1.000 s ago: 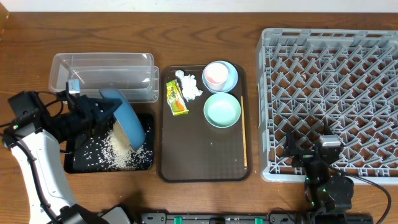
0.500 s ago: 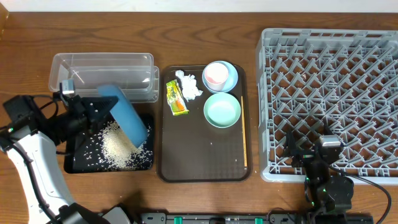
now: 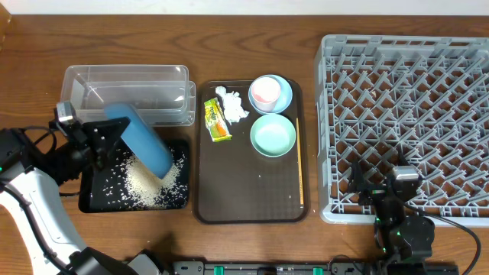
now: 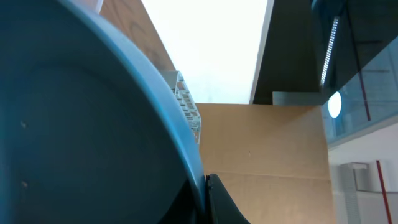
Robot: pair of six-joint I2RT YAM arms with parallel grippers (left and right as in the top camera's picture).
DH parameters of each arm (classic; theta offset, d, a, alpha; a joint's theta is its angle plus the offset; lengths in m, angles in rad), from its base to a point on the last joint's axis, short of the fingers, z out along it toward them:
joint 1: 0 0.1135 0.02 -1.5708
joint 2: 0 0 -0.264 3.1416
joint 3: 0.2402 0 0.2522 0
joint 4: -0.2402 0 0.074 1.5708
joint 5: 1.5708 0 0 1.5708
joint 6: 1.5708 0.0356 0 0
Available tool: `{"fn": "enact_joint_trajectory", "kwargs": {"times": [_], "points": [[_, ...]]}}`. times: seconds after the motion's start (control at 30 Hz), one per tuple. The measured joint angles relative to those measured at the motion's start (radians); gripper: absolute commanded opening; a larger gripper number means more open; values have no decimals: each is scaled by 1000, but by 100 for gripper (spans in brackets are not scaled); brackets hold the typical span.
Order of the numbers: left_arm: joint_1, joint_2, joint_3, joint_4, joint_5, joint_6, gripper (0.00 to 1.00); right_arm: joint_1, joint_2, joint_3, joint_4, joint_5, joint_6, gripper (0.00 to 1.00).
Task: Sort waste into correct bins and load items into the dishwasher rack
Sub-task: 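Tilt the blue plate to pour rice onto the black tray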
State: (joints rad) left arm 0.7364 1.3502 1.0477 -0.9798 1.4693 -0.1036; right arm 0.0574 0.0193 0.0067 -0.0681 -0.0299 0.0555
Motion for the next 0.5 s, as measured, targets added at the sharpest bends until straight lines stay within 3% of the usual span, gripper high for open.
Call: {"fn": "enact_joint_trajectory", "kwargs": {"times": [0.17, 0.43, 0.5], "points": [[1, 0, 0, -57, 0, 25, 6, 0, 0, 0, 0, 0, 0, 99], [-1, -11, -3, -135, -88, 166, 6, 0, 0, 0, 0, 0, 0, 99], [3, -12, -2, -217, -103, 188, 6, 0, 0, 0, 0, 0, 0, 99]]}}
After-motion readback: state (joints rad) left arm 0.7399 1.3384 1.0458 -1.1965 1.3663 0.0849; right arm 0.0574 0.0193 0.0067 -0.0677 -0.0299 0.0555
